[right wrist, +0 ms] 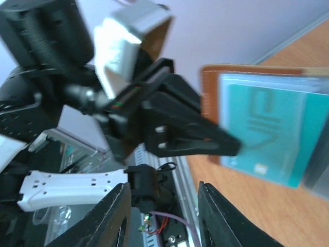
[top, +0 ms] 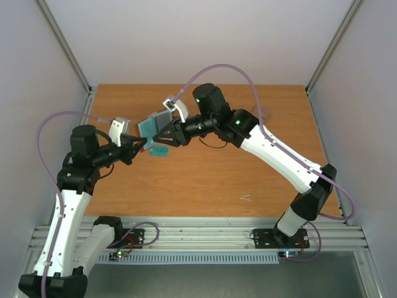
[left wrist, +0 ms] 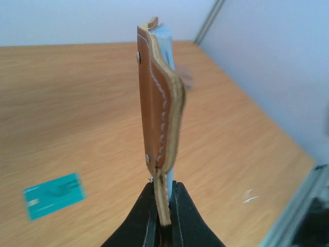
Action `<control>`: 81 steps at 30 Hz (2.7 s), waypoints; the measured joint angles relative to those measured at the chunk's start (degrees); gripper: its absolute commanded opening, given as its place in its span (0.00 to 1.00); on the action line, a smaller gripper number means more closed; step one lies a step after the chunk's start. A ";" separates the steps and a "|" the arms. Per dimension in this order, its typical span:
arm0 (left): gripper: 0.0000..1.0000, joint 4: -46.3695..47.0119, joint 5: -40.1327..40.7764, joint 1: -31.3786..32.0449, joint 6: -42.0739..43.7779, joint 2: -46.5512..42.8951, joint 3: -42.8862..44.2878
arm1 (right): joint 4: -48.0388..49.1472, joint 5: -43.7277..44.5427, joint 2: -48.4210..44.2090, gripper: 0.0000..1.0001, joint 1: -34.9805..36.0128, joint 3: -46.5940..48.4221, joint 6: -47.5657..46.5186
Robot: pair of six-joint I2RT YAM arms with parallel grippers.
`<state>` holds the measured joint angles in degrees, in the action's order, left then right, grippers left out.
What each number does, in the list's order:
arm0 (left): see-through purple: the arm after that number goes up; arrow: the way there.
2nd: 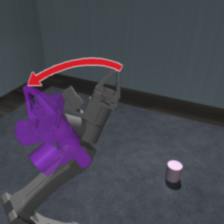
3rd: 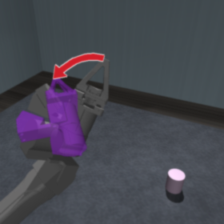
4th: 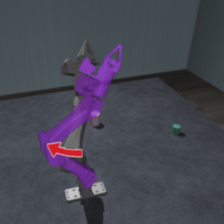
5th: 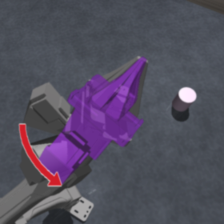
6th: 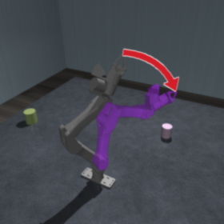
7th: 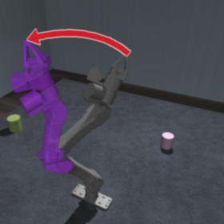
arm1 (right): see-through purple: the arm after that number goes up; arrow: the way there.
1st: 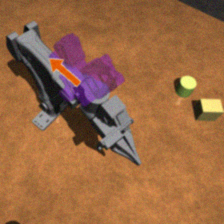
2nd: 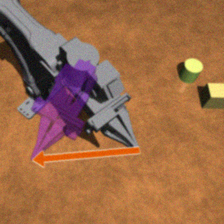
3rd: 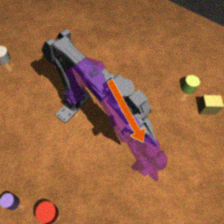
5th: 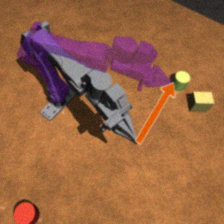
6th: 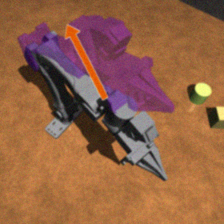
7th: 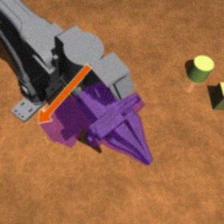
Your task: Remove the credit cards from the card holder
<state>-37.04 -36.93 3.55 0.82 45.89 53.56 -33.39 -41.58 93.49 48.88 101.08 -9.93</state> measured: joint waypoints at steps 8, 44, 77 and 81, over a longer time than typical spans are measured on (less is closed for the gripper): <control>0.00 17.53 -15.13 -0.28 -16.98 -5.03 -4.55 | 5.88 -4.85 -0.52 0.33 -5.88 -3.06 4.55; 0.00 53.44 -25.88 -0.37 -42.53 -5.73 -11.10 | -8.33 -11.85 -0.11 0.25 -7.56 7.69 -7.52; 0.00 58.01 -26.67 -0.42 -45.83 -5.31 -12.66 | -6.88 -11.69 -1.84 0.01 -6.58 4.79 -8.87; 0.00 58.01 -26.47 -0.24 -45.66 -5.29 -12.68 | -7.74 -11.15 -2.21 0.01 -6.84 4.70 -9.49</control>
<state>20.97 -63.40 3.31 -44.84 40.60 40.88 -41.12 -52.73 91.29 42.04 105.78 -19.42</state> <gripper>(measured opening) 0.038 0.011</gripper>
